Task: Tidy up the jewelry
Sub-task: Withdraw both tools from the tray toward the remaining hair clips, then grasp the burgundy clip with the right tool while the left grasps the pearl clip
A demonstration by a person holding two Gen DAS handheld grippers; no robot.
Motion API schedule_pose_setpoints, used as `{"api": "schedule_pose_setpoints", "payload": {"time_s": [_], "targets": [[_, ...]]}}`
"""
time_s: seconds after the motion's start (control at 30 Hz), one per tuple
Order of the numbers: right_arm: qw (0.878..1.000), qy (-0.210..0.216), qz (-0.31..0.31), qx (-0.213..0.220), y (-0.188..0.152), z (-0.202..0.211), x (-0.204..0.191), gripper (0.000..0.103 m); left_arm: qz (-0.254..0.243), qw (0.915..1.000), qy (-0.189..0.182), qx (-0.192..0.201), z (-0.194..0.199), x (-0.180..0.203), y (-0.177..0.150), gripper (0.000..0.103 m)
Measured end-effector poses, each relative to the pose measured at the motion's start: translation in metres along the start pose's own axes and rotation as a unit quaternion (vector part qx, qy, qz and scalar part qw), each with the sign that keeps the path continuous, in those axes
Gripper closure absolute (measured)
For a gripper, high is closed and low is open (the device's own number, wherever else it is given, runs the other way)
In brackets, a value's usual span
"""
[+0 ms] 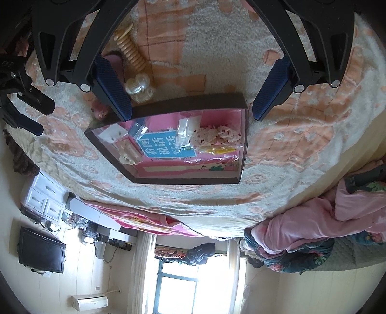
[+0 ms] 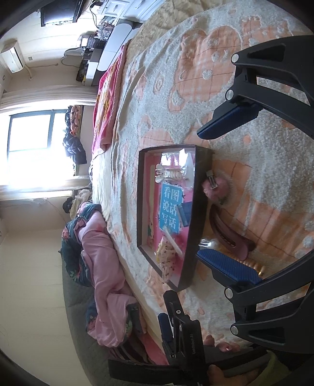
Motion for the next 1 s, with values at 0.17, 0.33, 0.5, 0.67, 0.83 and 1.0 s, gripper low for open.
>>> {"api": "schedule_pose_setpoints", "payload": {"time_s": [0.17,0.33,0.5,0.67,0.83,1.0], "targets": [[1.000,0.003,0.008,-0.003,-0.006,0.003,-0.005,0.014,-0.004,1.0000,0.001,-0.009,0.002,0.000,-0.009,0.011],[1.000,0.012,0.015,-0.014,-0.017,0.002,-0.011,0.014,-0.008,0.9998,0.001,-0.019,0.004,0.000,-0.019,0.011],[0.999,0.025,0.023,-0.035,-0.028,-0.007,-0.026,0.014,-0.011,0.9994,-0.004,-0.034,-0.002,-0.001,-0.031,0.011],[0.997,0.042,0.022,-0.065,-0.041,-0.021,-0.038,0.025,-0.012,0.9990,-0.011,-0.042,-0.011,-0.002,-0.037,0.011],[0.993,0.067,0.011,-0.098,-0.051,-0.036,-0.050,0.040,0.001,0.9979,-0.030,-0.057,-0.024,-0.003,-0.038,0.023],[0.988,0.092,-0.007,-0.122,-0.051,-0.051,-0.059,0.057,0.021,0.9955,-0.056,-0.073,-0.038,-0.003,-0.037,0.033]]}}
Point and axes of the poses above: each gripper's, at about its wrist camera, not at the fingertips, and z roughly against the way its jaws point, x to its right, y to its top, the point moved 7 cm from there along -z, roughly the way its jaws point, and after that the axes turned 14 degrees about -y, right-handed, at the moved point
